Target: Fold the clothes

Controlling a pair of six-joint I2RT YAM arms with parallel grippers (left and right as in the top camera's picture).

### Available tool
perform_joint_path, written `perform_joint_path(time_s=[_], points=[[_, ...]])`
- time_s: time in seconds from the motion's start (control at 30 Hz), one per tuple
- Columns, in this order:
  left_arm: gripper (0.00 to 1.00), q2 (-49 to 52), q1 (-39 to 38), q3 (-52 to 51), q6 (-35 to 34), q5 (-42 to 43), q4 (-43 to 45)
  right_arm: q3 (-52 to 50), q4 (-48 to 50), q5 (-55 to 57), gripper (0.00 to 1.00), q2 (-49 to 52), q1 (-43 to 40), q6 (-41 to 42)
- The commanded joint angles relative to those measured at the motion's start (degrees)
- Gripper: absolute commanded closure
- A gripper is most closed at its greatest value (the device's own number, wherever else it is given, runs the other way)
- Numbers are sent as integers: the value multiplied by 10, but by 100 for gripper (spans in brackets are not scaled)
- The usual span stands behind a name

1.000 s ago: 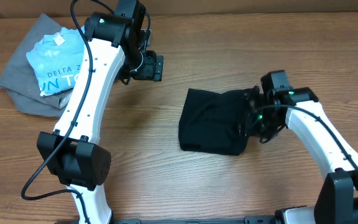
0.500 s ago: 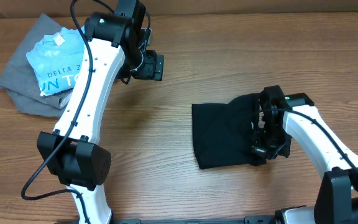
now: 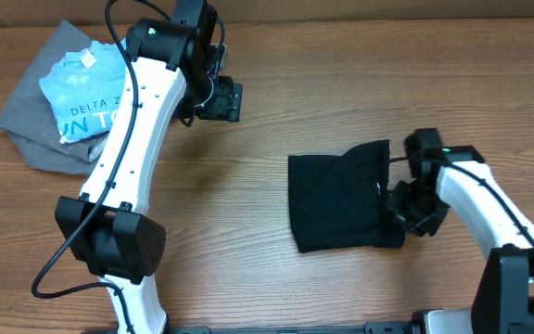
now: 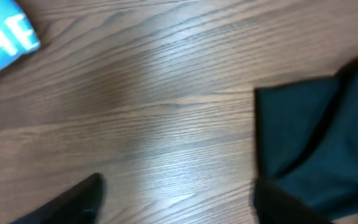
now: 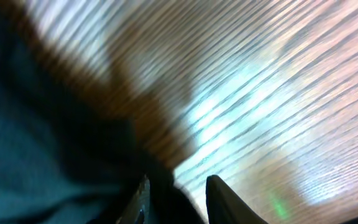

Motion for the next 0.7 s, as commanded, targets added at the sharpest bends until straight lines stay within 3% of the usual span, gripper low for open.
perform_joint_path(time_s=[0.0,0.17,0.37,0.47,0.53,0.67], points=[[37,0,-13,0,80,70,3,15,4,-63,72,-6,-44,-31],[58,10,-42,-2,117,104,3,21,2,-160,72,-27,-91,-68],[80,34,-87,-24,117,104,15,21,3,-327,72,-90,-94,-193],[94,48,-109,-52,113,110,37,20,-10,-329,81,-119,-75,-194],[96,61,-119,-70,112,126,53,14,-13,-322,86,-123,-55,-189],[96,89,-132,-107,112,195,101,-28,24,-256,85,-109,-7,-145]])
